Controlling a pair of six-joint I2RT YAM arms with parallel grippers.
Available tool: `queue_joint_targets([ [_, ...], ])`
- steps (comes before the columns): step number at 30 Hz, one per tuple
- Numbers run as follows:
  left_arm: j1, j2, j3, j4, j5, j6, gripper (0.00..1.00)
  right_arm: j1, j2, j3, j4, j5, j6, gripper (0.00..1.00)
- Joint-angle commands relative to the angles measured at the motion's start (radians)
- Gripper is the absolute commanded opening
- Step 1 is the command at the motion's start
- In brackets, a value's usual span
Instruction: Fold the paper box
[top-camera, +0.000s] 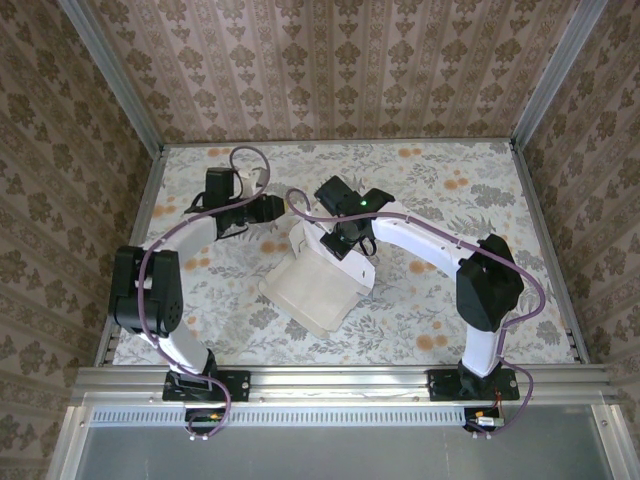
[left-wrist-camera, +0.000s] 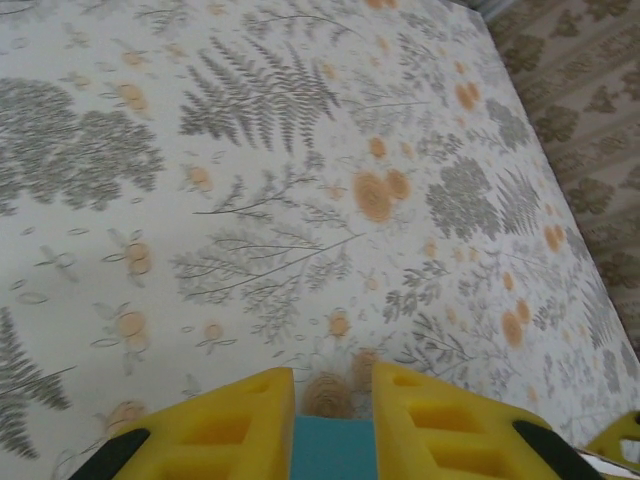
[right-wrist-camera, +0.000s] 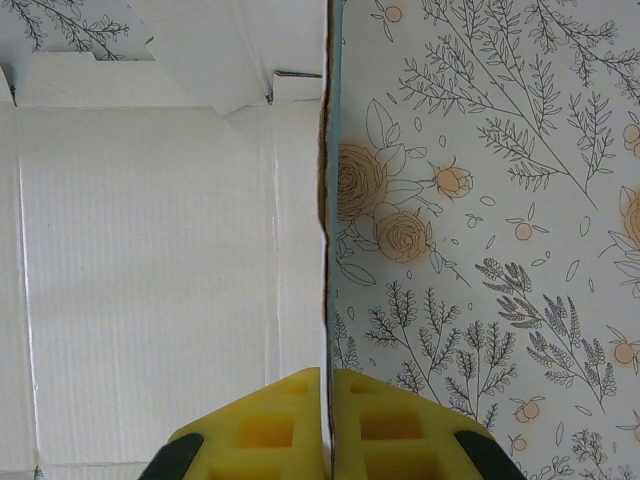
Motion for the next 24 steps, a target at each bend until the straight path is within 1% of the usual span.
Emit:
queue_joint_targets([
  [1, -0.018, -0.004, 0.033, -0.046, 0.064, 0.07, 0.26, 0.008, 0.027, -0.037, -0.055, 0.031, -0.003, 0.04],
  [7, -0.039, -0.017, 0.048, -0.147, 0.057, 0.127, 0.26, 0.008, 0.03, -0.037, -0.053, 0.037, 0.0, 0.04],
  [20, -0.071, -0.051, 0.056, -0.249, 0.05, 0.184, 0.26, 0.008, 0.028, -0.043, -0.05, 0.044, 0.005, 0.04],
  [24, -0.071, -0.056, 0.054, -0.256, 0.047, 0.187, 0.26, 0.006, 0.029, -0.043, -0.048, 0.045, 0.005, 0.04],
])
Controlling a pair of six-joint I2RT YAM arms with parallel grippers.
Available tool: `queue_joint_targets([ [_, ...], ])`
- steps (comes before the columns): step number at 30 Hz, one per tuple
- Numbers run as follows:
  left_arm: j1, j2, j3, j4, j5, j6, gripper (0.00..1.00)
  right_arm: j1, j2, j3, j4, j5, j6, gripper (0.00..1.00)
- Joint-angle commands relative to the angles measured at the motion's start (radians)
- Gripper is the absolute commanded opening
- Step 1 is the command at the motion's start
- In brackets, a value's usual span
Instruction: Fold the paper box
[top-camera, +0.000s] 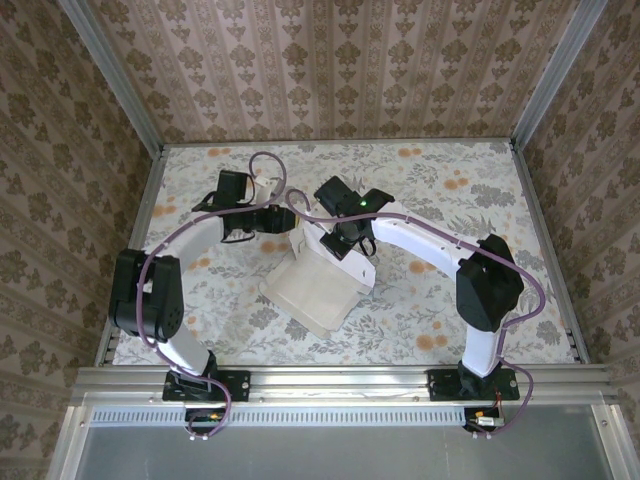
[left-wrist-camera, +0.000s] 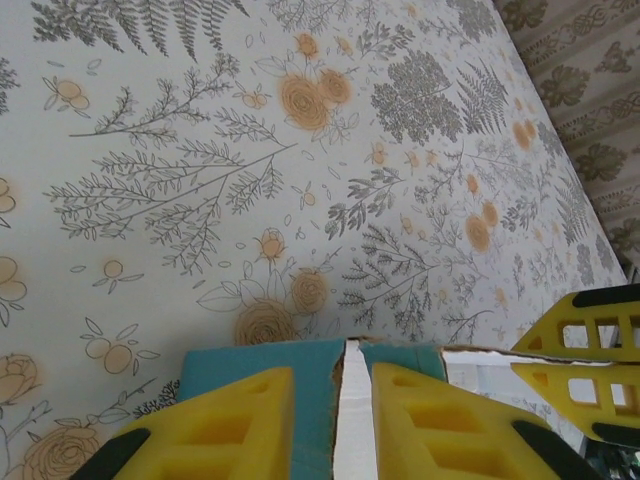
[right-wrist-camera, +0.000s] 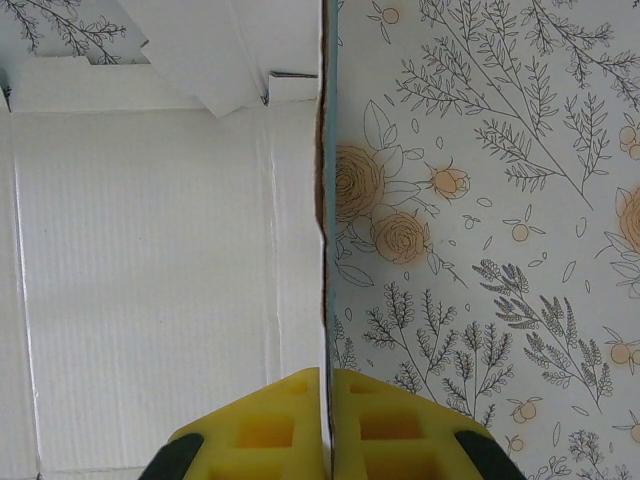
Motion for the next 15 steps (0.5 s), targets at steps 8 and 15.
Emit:
queue_joint_targets([
  [8, -0.007, -0.025, 0.024, -0.08, -0.028, 0.057, 0.22, 0.007, 0.023, -0.038, -0.053, 0.036, 0.006, 0.04],
  [15, -0.014, -0.02, 0.013, -0.078, -0.031, 0.068, 0.12, 0.006, 0.023, -0.035, -0.052, 0.033, 0.007, 0.04],
])
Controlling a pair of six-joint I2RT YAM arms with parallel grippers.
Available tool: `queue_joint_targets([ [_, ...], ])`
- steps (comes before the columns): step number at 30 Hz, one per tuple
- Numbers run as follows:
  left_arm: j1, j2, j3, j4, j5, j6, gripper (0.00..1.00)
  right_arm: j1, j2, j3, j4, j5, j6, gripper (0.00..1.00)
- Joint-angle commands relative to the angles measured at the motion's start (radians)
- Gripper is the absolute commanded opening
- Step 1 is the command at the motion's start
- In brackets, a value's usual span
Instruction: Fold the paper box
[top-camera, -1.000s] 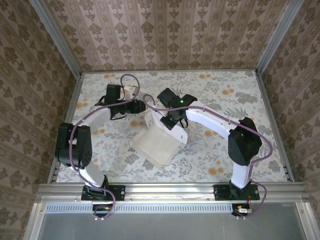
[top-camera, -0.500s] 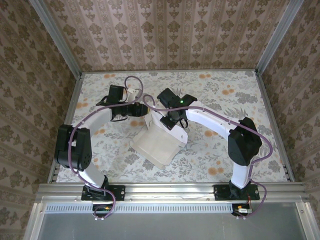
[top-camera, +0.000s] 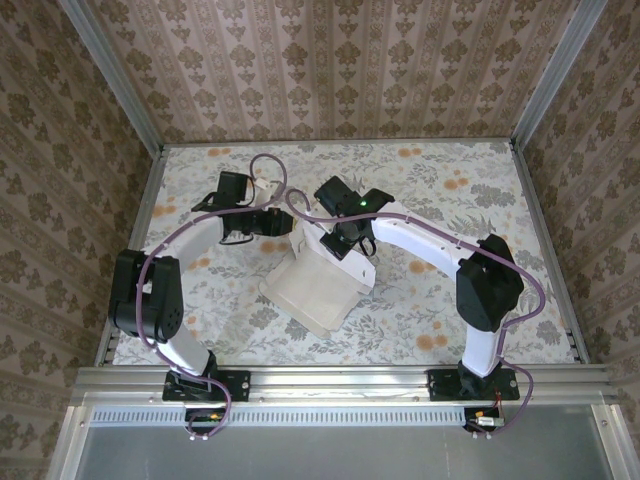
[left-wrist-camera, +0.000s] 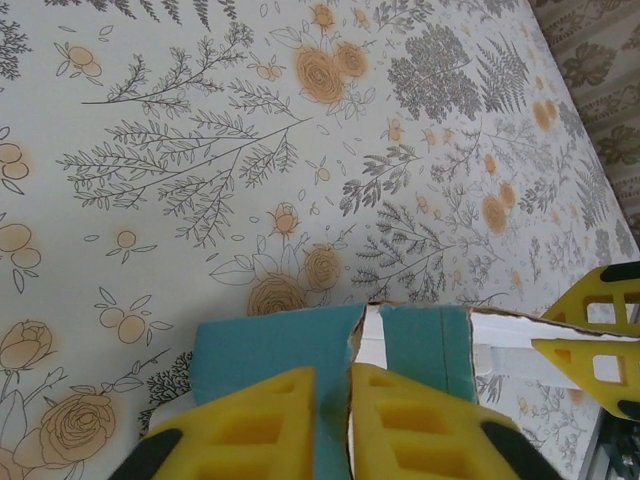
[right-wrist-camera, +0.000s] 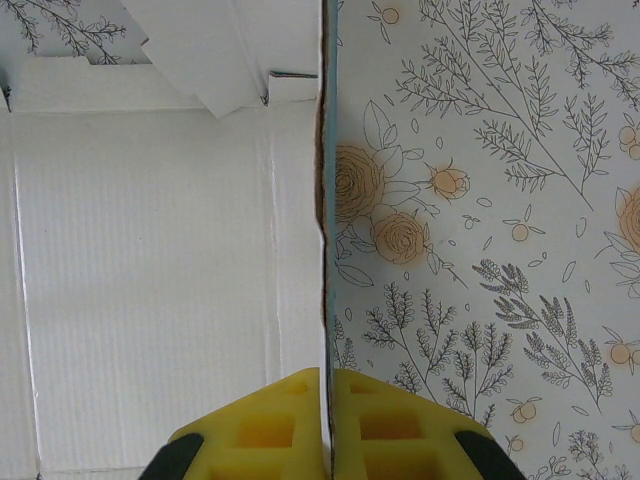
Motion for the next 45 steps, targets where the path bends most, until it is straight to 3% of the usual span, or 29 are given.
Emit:
queue_joint_targets([
  [1, -0.01, -0.014, 0.013, -0.026, -0.007, 0.037, 0.09, 0.007, 0.02, -0.035, -0.05, 0.032, 0.007, 0.05],
  [8, -0.021, -0.016, 0.027, -0.061, -0.03, 0.075, 0.04, 0.004, -0.002, -0.023, -0.039, 0.013, 0.016, 0.06],
  [15, -0.038, -0.022, 0.021, -0.07, -0.052, 0.099, 0.03, -0.018, -0.056, -0.01, -0.003, -0.065, 0.05, 0.2],
  [20, -0.049, -0.023, 0.019, -0.074, -0.065, 0.108, 0.03, -0.057, -0.107, -0.026, 0.07, -0.182, 0.11, 0.35],
  [26, -0.049, -0.023, 0.017, -0.076, -0.069, 0.11, 0.03, -0.123, -0.169, -0.093, 0.276, -0.354, 0.291, 0.41],
  [35, -0.049, -0.023, 0.015, -0.071, -0.067, 0.102, 0.03, -0.172, -0.118, -0.188, 0.582, -0.325, 0.604, 0.38],
  [45, -0.049, -0.023, 0.018, -0.07, -0.069, 0.097, 0.04, -0.184, -0.006, -0.191, 0.713, -0.365, 0.675, 0.38],
])
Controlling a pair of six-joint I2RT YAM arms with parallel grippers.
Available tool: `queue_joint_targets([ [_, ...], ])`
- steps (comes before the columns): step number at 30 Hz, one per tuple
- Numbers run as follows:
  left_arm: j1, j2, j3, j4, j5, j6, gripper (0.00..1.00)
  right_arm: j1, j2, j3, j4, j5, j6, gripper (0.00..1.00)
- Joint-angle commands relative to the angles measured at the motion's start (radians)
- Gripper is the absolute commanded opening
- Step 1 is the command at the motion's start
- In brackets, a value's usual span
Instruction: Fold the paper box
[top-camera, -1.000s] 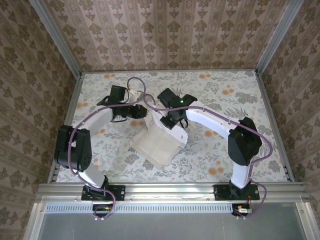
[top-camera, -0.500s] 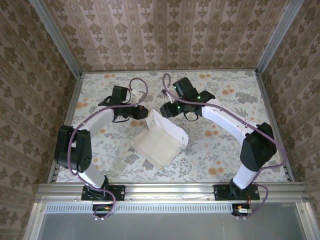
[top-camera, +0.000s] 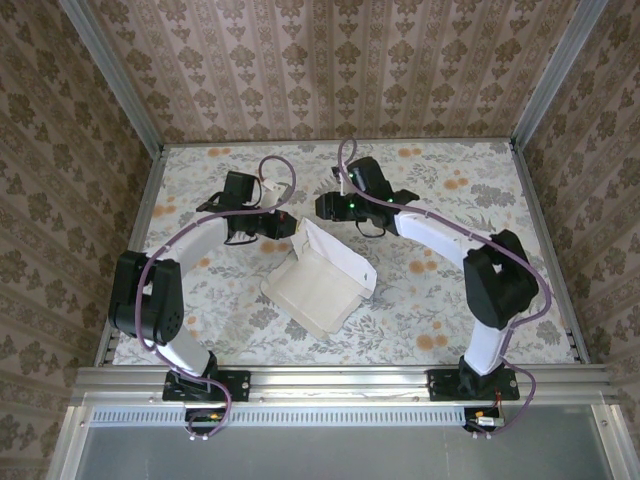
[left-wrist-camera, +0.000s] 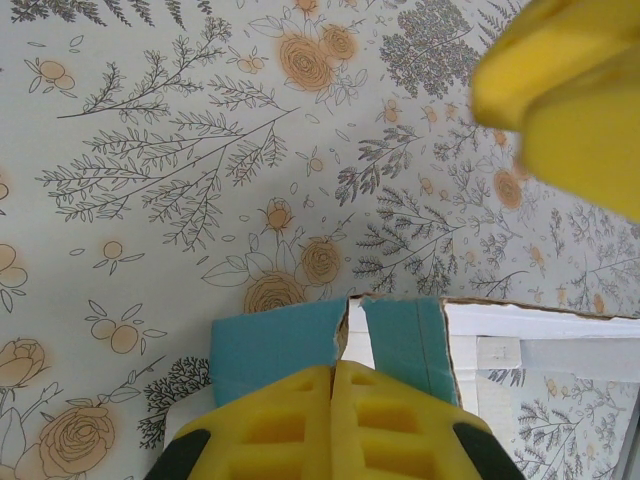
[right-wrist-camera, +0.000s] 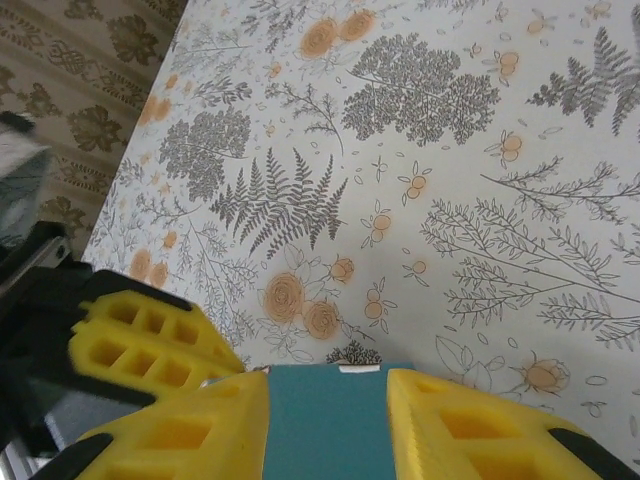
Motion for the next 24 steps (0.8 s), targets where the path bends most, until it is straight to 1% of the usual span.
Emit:
queue_joint_targets([
  [1, -0.005, -0.013, 0.006, -0.042, -0.016, 0.018, 0.04, -0.004, 0.037, 0.0, 0.074, -0.043, 0.044, 0.38],
  [13, -0.005, -0.006, 0.01, -0.048, -0.018, 0.016, 0.04, 0.003, 0.089, -0.022, 0.155, -0.103, 0.07, 0.4],
  [24, -0.002, -0.006, 0.012, -0.05, -0.018, 0.012, 0.05, 0.029, 0.126, -0.005, 0.153, -0.125, 0.052, 0.4],
])
